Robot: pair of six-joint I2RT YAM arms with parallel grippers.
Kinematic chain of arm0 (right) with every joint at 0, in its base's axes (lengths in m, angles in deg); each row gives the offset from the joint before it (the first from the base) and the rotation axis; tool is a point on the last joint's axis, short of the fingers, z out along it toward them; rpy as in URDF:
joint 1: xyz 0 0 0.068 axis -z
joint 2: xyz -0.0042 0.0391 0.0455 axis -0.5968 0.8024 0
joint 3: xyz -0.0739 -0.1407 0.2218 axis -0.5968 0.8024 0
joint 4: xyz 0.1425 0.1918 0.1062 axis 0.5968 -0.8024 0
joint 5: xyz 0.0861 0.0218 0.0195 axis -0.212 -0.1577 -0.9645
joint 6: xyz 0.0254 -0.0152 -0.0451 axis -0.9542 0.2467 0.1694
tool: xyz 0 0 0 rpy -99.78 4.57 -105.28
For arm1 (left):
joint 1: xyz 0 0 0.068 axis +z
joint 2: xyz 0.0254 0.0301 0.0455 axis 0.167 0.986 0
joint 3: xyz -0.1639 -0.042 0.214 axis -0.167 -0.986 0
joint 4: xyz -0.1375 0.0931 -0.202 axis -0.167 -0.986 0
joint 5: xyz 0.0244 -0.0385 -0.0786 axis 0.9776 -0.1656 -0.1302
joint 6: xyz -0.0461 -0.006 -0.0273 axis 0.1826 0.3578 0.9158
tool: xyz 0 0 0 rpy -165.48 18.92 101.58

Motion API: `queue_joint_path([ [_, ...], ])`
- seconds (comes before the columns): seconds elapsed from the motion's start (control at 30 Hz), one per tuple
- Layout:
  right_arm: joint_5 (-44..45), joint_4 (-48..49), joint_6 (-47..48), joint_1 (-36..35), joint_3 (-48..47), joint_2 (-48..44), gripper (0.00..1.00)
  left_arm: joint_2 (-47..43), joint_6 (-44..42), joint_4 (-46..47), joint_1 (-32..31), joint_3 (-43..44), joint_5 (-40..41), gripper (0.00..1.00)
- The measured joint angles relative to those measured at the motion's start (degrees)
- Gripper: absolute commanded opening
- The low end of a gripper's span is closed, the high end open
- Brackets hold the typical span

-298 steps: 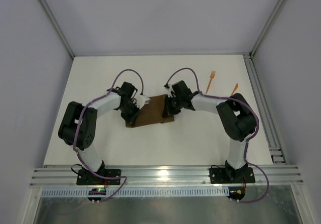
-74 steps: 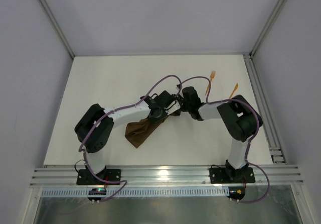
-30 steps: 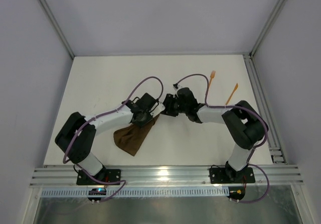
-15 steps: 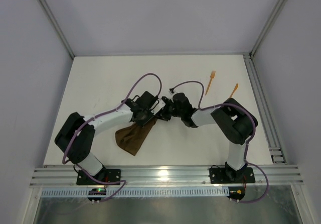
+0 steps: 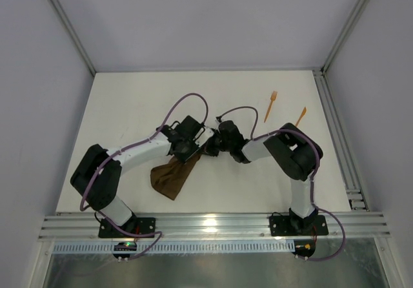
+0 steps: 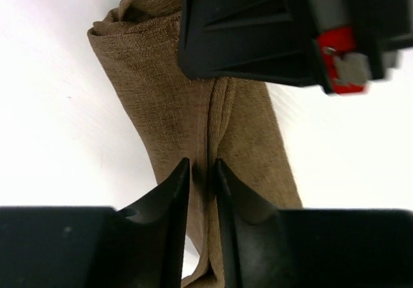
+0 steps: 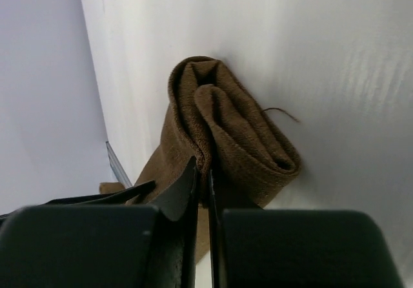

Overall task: Fold the napkin into a case and place the utensils inside
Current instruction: Fold the 2/3-rectangle-folded napkin at the center of the board.

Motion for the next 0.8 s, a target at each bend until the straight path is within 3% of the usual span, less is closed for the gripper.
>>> queue_joint_path([
  [0.17,0.0,-1.2,0.5,0.6,0.0,0.7,0.03,0.0,0.6,-4.2,0.0,3.4,-5.2,0.34],
  [0.53,-0.5,-3.0,3.1,1.6,-2.4,1.3,0.03,0.2,-3.0,-17.7,-0.5,6.3,-23.1,0.32],
  [0.63,-1.0,-3.5,3.8,1.6,-3.1,1.8,0.03,-3.4,-5.3,-20.6,-0.6,8.9,-22.7,0.28],
  [0.73,-1.3,-3.7,4.2,1.7,-3.4,2.2,0.03,-9.8,-8.4,-20.6,0.8,11.0,-19.0,0.18],
  [0.8,-1.5,-4.2,4.4,1.7,-3.7,2.4,0.03,-13.3,-10.7,-18.8,5.5,10.0,-16.8,0.15],
])
